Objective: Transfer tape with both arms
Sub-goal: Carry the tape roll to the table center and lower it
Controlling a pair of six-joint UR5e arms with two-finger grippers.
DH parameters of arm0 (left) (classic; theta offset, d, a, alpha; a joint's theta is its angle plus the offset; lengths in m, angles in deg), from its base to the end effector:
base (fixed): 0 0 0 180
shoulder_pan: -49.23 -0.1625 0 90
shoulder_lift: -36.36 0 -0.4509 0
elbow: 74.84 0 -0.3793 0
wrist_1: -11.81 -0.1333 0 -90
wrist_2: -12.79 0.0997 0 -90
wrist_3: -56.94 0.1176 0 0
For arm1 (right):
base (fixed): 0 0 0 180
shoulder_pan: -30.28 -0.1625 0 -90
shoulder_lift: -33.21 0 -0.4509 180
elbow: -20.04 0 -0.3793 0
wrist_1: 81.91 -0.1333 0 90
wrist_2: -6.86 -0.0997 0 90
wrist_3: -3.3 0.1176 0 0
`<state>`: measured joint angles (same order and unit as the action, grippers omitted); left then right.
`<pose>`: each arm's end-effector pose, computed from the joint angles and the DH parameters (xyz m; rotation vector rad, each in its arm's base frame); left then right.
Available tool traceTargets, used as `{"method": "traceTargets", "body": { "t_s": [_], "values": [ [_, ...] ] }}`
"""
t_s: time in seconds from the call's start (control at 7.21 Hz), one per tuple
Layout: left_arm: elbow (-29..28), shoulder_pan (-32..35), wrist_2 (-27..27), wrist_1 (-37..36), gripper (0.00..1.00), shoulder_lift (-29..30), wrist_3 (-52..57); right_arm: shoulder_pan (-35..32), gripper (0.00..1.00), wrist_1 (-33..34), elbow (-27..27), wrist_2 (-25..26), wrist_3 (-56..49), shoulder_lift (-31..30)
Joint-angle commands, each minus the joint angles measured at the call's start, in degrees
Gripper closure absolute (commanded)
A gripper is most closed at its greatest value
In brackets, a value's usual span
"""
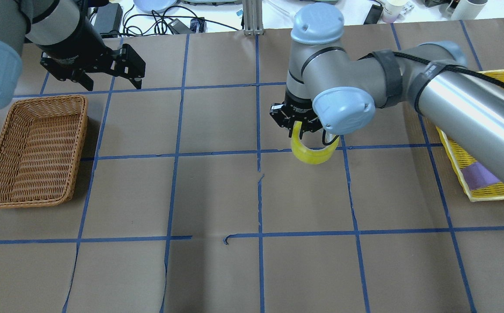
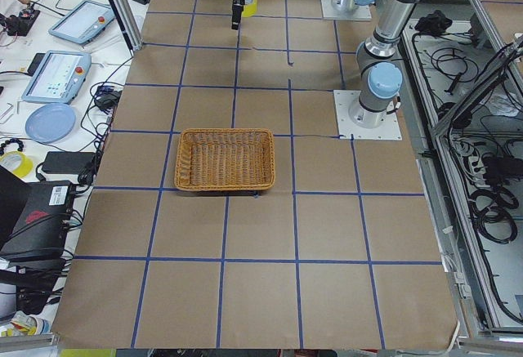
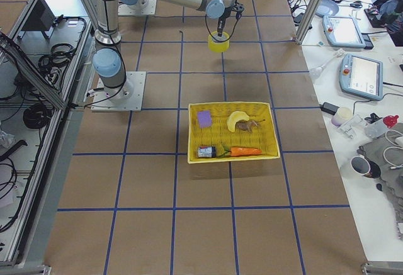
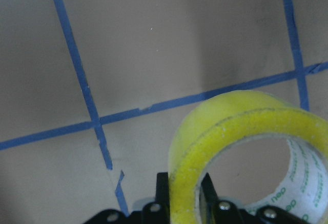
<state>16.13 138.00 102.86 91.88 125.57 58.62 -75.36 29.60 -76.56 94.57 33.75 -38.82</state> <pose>-0.1226 -0.4940 0.5131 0.0121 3.1247 -0.2664 0.2885 -0.5188 0.3110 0.4043 3.0978 0.1012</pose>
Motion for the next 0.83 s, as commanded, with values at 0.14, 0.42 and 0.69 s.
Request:
{"method": "traceTargets", "body": {
  "t_s": [0.14, 0.42, 0.69],
  "values": [
    [0.0, 0.0, 0.0, 0.0, 0.0, 0.0, 0.0, -9.2, 0.9, 1.0, -1.7, -3.3, 13.0, 3.1],
    [0.0, -0.1, 0.0, 0.0, 0.0, 0.0, 0.1, -12.7, 0.9, 1.3, -2.3, -2.6, 14.7, 3.7],
    [0.0, -0.1, 0.0, 0.0, 0.0, 0.0, 0.1, -13.0, 0.88, 4.0, -3.1, -3.2, 15.4, 4.9]
  ]
}}
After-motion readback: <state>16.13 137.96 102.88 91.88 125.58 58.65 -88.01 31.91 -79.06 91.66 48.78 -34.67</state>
